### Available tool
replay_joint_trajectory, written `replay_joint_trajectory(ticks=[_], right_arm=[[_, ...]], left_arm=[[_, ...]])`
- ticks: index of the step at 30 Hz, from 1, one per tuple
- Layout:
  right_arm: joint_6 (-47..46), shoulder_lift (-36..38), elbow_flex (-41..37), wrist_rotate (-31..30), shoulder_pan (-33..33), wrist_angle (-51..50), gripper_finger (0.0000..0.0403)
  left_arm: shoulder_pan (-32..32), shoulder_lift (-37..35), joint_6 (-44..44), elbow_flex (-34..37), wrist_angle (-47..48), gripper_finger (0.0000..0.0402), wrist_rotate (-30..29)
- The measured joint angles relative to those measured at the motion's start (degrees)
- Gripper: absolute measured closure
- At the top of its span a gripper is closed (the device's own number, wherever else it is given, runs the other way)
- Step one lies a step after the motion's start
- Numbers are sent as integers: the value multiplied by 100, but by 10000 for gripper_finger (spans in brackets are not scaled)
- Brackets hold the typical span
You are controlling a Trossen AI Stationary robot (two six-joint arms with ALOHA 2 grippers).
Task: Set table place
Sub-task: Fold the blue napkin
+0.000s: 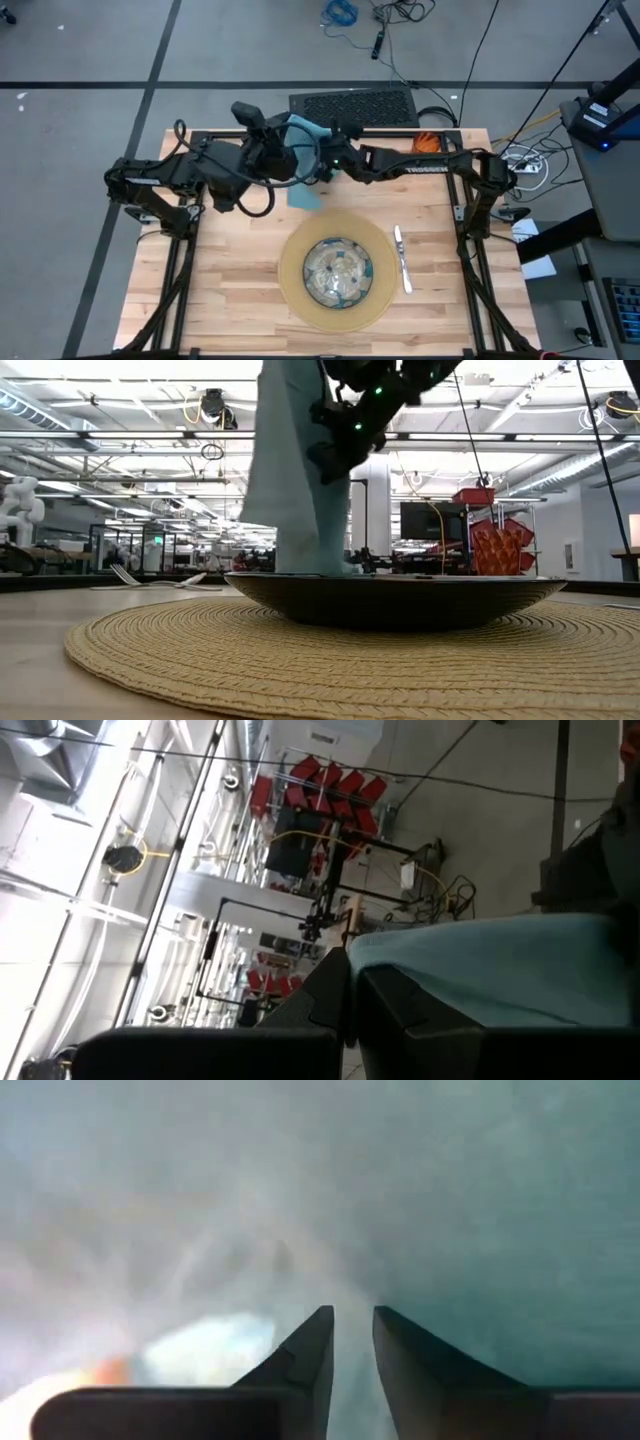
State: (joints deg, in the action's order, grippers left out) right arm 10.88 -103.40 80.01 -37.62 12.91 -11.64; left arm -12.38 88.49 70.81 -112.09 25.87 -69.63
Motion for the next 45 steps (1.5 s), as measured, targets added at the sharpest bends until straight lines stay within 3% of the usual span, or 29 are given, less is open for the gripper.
replay_joint_trajectory(ticks=[4,9,18,23,29,34,39,45], right_arm=[[-575,181,170,292,-115,-1160,339],[-982,365,174,1132,-663,-1293,339],[-1741,305,167,1273,-1504,-834,339],[-2075,-59,34,1682,-1748,304,339],[-2274,-662,24,1028,-1738,1470,334],[-2090,-1063,25,941,-1766,2643,287],[-2403,-1204,19,786,-1782,2670,215],[-2459,-1243,26,-709,-2108,1968,153]], left_arm=[[100,2,0,0,17,402,-13],[333,2,0,0,17,402,-15],[496,2,-4,0,11,402,-8],[496,2,-28,-2,-121,402,18],[468,2,-300,-2,-176,402,59],[413,111,-302,-9,-354,402,60],[400,185,-299,-9,-399,402,77],[400,216,-304,-9,-407,402,166]])
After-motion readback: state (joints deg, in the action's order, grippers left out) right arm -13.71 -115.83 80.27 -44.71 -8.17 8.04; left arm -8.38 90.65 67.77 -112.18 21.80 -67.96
